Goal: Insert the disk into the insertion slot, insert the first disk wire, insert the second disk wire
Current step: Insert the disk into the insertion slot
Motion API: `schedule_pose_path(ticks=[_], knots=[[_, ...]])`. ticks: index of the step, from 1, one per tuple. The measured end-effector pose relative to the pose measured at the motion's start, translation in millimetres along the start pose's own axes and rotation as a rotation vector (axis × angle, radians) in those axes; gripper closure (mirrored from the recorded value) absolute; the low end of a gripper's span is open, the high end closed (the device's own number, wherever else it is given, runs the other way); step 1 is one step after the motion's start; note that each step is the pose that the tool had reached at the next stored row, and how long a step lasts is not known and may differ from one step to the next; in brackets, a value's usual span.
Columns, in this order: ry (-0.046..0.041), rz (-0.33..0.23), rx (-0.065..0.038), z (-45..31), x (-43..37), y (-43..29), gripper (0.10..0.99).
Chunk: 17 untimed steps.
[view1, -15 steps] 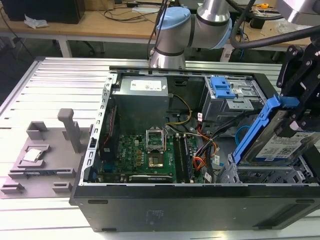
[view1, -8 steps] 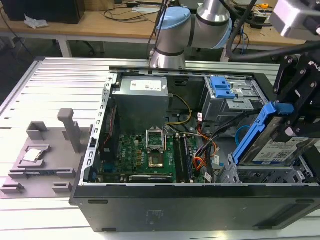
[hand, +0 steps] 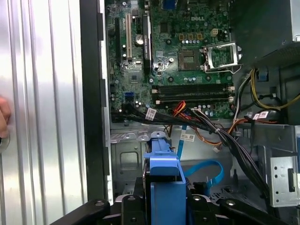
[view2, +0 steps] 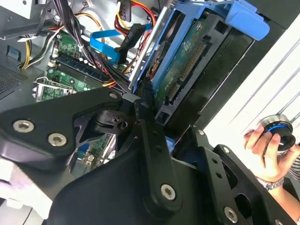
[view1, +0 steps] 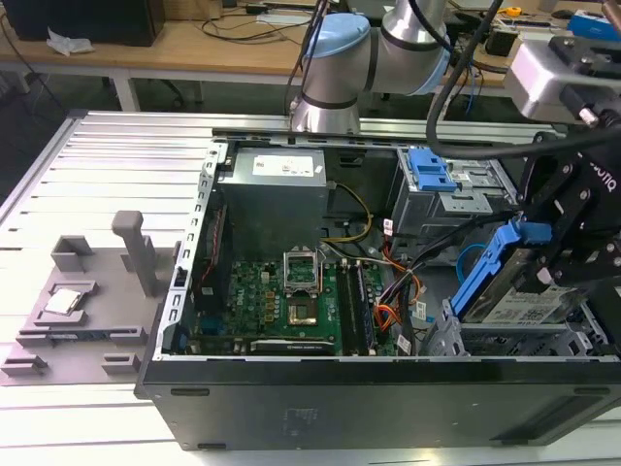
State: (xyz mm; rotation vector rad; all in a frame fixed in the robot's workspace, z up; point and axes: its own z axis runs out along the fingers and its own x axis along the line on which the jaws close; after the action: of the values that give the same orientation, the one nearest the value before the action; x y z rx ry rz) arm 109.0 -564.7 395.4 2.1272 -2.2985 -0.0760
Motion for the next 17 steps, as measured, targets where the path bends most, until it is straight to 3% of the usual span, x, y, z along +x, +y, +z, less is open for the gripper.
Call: schedule_pose_path(ticks=[4,5,11,13,14,16,17], knots=[[0.0002,0.000,0.000,1.4,0.0,-0.1,0.714],[0.0001,0.000,0.000,1.4,0.0,-0.1,0.647],[0.0011,0.000,0.000,1.7,0.0,-0.1,0.647],[0.0071,0.000,0.001,-5.2,-0.5,0.2,0.647],[0.0093,0.000,0.001,-12.2,-1.3,0.5,0.647],[0.0063,0.000,0.001,-11.8,-2.4,0.6,0.659],[0.0057,0.000,0.000,-10.8,-2.7,0.6,0.725]])
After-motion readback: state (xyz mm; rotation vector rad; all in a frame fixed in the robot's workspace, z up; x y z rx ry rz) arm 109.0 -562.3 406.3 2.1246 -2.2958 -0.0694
